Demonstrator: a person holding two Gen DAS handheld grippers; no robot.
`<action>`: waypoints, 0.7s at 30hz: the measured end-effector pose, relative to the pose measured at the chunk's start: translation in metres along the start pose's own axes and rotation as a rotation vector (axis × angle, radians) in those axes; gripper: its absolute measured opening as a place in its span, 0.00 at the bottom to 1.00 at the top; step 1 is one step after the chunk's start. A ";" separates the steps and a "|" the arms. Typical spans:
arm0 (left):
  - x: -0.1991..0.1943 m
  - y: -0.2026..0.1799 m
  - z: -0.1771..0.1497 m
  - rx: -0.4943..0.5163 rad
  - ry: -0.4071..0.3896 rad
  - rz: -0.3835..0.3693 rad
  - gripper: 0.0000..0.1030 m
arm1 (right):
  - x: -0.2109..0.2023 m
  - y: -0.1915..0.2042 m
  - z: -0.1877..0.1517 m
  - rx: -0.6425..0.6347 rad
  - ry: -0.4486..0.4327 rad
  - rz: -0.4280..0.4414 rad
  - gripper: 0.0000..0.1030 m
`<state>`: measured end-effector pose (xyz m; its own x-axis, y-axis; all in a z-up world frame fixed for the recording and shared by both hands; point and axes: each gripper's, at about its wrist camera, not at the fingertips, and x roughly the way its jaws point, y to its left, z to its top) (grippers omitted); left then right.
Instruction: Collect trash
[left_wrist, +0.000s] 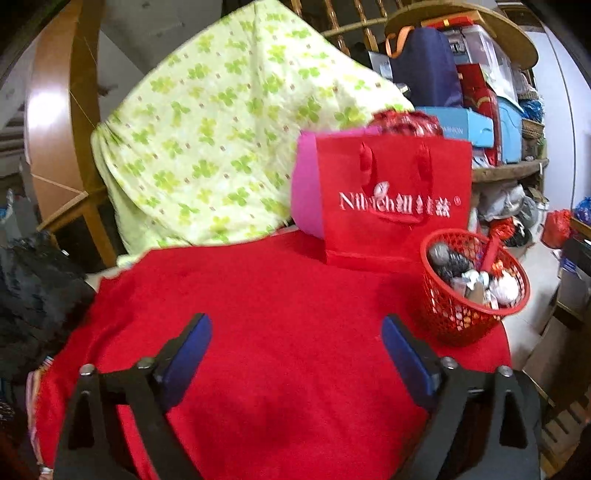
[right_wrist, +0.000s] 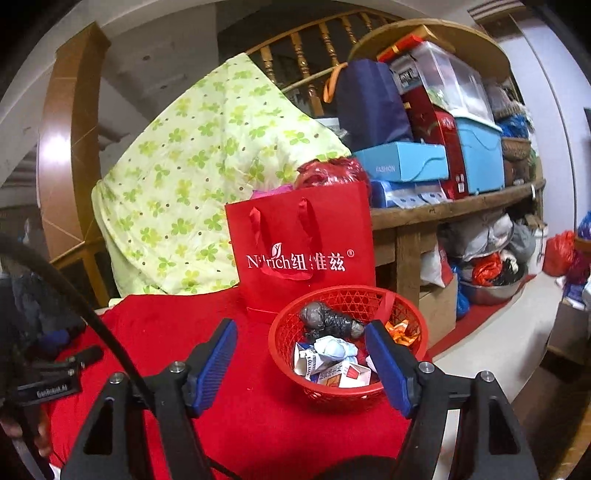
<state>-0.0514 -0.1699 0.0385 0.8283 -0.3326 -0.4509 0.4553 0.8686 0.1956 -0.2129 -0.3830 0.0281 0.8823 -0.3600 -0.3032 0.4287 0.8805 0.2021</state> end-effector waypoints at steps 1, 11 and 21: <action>-0.004 0.000 0.002 0.003 -0.012 0.006 0.92 | -0.005 0.002 0.002 -0.009 -0.001 -0.002 0.76; -0.044 -0.003 0.024 0.018 -0.098 0.075 0.99 | -0.032 -0.002 0.006 -0.033 0.034 -0.023 0.76; -0.063 -0.002 0.032 -0.002 -0.109 0.114 1.00 | -0.038 -0.009 0.004 -0.046 0.060 -0.041 0.77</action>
<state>-0.0940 -0.1627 0.0944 0.9052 -0.2694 -0.3288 0.3557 0.9036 0.2388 -0.2495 -0.3783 0.0413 0.8503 -0.3780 -0.3661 0.4537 0.8791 0.1461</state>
